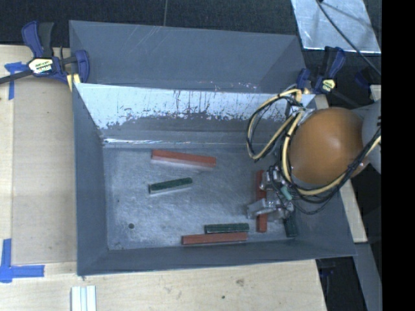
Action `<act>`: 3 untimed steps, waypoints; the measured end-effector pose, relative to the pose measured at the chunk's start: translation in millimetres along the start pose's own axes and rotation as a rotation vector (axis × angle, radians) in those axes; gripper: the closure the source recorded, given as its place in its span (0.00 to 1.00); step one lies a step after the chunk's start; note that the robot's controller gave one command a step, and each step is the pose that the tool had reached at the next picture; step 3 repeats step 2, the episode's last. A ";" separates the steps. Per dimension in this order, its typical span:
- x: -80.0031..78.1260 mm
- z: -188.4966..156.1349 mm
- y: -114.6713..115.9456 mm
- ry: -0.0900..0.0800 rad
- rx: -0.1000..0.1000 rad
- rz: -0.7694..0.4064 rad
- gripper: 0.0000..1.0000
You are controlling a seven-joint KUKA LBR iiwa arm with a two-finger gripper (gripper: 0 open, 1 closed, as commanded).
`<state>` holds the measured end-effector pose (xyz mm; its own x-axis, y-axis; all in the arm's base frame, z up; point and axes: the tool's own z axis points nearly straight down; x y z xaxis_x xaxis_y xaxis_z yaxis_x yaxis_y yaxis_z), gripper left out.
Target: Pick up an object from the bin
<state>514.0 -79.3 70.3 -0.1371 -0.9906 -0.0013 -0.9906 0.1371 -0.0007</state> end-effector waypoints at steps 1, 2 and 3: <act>-0.6 -36.1 -0.9 0.000 0.004 0.001 1.00; -1.0 -102.4 -2.9 0.000 0.007 0.003 1.00; -1.0 -102.4 -2.9 0.000 0.007 0.003 1.00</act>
Offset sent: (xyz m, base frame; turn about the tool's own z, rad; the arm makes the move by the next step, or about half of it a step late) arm -0.0002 0.0000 0.0343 0.0000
